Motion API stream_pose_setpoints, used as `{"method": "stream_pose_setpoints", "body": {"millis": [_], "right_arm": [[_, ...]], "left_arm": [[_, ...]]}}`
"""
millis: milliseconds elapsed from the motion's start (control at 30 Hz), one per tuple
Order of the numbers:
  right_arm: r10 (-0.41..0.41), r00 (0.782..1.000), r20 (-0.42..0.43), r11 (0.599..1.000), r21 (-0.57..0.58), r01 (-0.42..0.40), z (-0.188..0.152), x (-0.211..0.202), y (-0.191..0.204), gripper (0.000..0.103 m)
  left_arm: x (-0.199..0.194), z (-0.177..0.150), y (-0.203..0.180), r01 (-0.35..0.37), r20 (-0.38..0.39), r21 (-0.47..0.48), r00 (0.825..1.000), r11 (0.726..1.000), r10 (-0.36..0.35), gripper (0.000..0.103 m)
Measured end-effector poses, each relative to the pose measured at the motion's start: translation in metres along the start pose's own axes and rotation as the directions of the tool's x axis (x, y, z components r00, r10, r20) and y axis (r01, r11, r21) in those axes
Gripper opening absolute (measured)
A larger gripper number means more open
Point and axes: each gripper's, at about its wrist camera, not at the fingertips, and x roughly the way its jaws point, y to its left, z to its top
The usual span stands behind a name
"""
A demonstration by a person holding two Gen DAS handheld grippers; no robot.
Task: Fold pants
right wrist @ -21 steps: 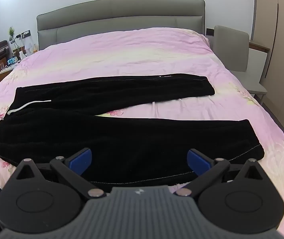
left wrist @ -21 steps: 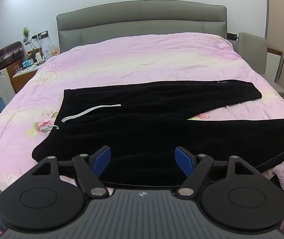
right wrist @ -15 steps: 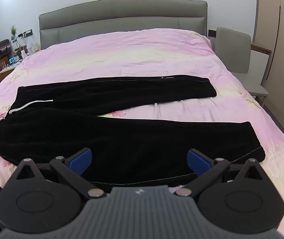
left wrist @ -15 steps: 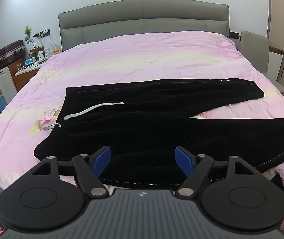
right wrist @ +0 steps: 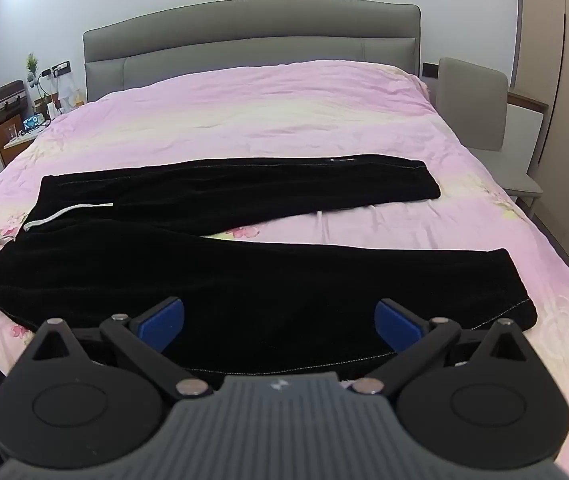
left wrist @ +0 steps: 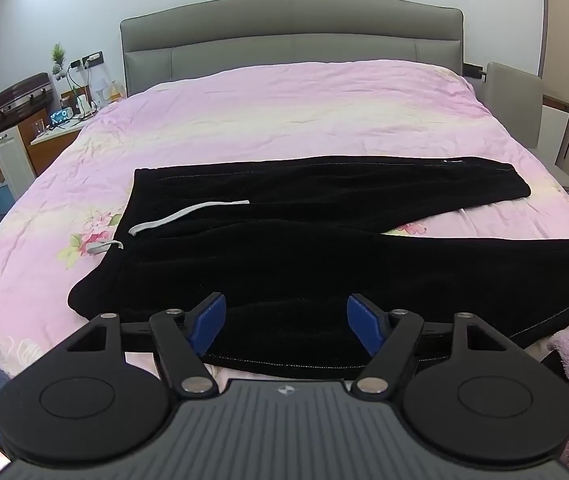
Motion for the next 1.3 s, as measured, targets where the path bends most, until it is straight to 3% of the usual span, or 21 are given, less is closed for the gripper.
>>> {"method": "stream_pose_setpoints", "body": {"millis": [1300], "right_arm": [[-0.004,1.000,-0.017,1.000,-0.013,0.003,0.0059,-0.0027,0.0014,0.098]], "left_arm": [[-0.0009,0.0022,-0.0010,-0.011,-0.003,0.003,1.000,1.000,0.011,0.081]]}}
